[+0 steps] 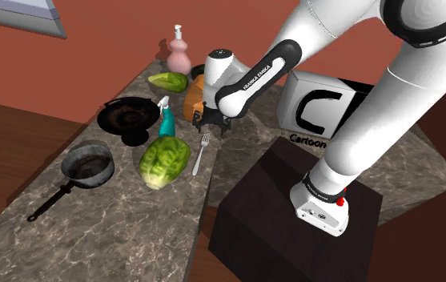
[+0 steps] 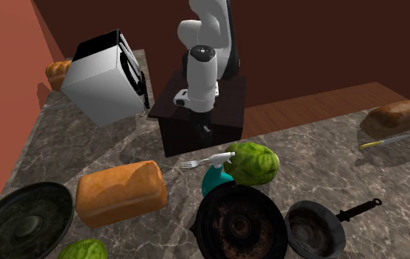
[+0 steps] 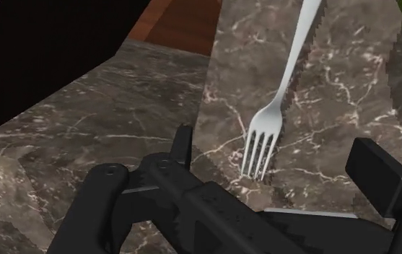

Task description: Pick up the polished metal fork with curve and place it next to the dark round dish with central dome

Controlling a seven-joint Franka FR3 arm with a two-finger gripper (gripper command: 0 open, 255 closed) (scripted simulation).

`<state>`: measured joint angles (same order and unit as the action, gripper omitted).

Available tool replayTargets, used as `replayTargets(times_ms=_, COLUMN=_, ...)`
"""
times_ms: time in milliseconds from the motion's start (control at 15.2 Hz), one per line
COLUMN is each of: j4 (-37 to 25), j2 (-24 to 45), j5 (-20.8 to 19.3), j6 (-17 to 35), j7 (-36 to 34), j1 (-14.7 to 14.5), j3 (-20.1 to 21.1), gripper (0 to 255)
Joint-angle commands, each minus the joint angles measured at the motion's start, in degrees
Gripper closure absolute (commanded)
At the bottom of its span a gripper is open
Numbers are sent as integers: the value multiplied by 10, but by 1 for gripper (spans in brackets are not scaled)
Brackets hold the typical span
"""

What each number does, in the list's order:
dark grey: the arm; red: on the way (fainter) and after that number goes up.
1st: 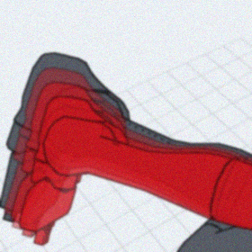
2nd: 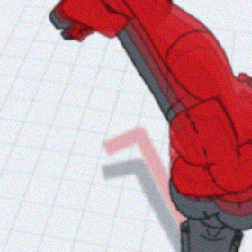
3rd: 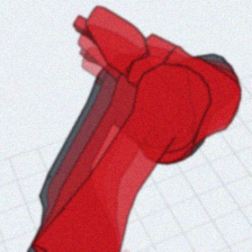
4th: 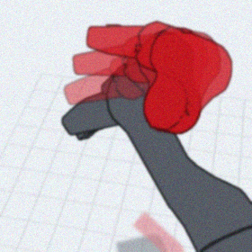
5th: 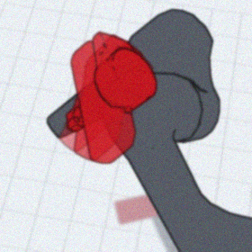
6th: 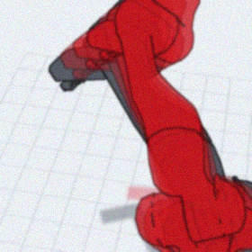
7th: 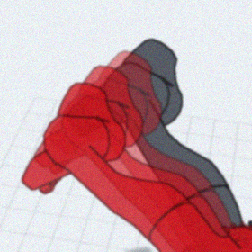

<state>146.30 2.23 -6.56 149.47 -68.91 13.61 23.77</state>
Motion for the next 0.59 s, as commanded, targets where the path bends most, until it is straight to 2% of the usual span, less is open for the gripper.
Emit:
replayTargets(times_ms=0, j4=-19, j2=55, j5=-57, j6=32, j7=-73, j1=0, j3=-12, gripper=0)
replayTargets(times_ms=198, j4=-58, j2=131, j5=-131, j6=67, j7=-168, j1=-23, j3=-54, gripper=0)
replayTargets(times_ms=528, j4=-75, j2=180, j5=-171, j6=98, j7=-207, j1=-46, j3=-88, gripper=0)
